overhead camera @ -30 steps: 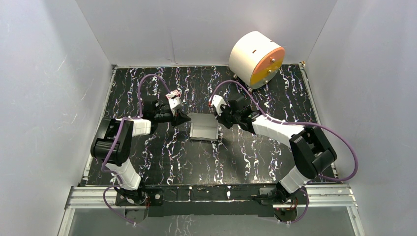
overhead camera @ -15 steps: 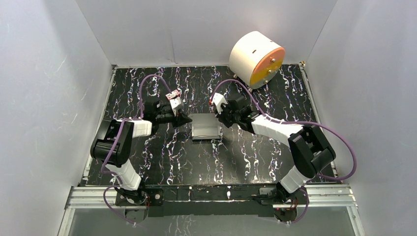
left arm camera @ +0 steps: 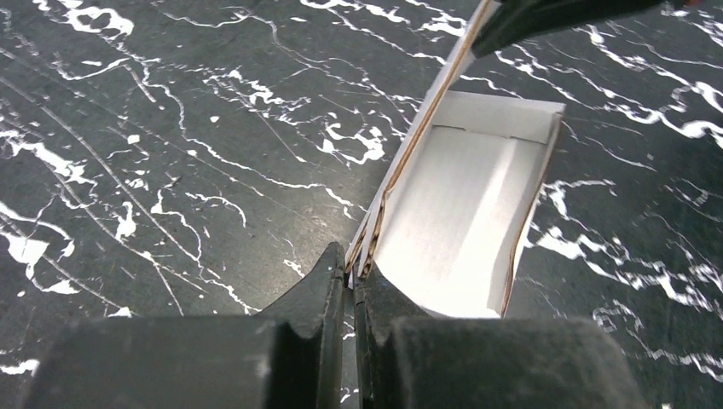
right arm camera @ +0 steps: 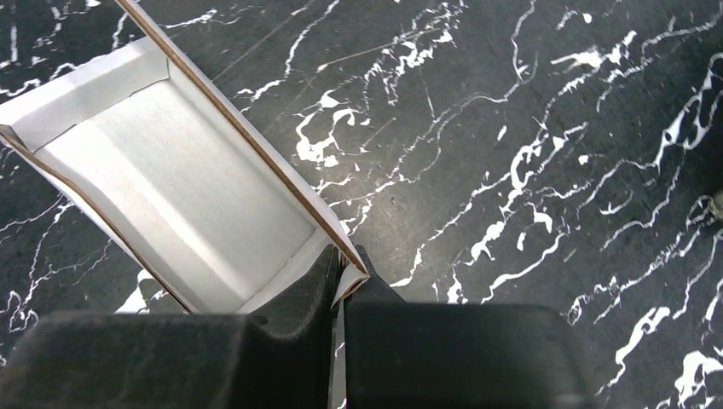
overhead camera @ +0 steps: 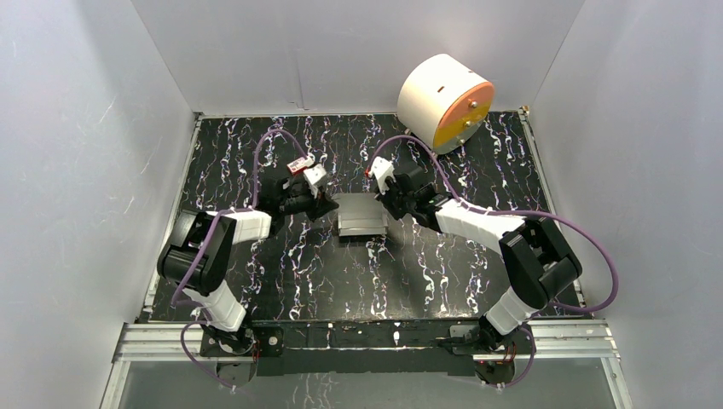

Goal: Fold the paper box

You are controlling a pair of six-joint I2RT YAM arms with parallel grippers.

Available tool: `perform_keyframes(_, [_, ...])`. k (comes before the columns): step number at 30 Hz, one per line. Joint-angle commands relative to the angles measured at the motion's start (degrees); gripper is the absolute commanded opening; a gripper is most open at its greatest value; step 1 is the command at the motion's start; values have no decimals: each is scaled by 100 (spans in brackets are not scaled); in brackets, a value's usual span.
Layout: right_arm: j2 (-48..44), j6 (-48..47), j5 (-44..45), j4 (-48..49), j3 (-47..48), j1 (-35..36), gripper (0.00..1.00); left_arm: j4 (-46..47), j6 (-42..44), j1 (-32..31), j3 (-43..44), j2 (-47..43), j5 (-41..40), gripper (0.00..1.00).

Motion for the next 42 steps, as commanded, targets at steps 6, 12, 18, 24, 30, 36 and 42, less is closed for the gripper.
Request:
perform_keyframes(6, [-44, 840, 726, 835, -3, 843, 0, 185, -1477, -1187, -33, -697, -2337, 0])
perform_keyframes(12, [-65, 1378, 1450, 1236, -121, 1164, 0, 347, -2113, -1609, -58, -955, -3323, 0])
perform_keyframes(18, [-110, 2066, 2271, 1607, -225, 1344, 0, 491, -3088, -1883, -80, -1058, -4154, 0])
perform_keyframes(24, [8, 2761, 3114, 1702, -155, 1456, 0, 601, -3416, -2307, -205, -1172, -5141, 0])
perform_keyframes(30, [94, 3360, 3739, 1600, -1, 1466, 0, 921, -3743, -2451, -635, -1361, -5634, 0])
perform_keyframes(36, [324, 4054, 4037, 1446, 137, 1480, 2, 1057, -4011, -2559, -838, -1364, -5785, 0])
perform_keyframes(42, [401, 4637, 4399, 1361, 107, 1572, 6, 1206, -4264, -2763, -1011, -1359, -6164, 0])
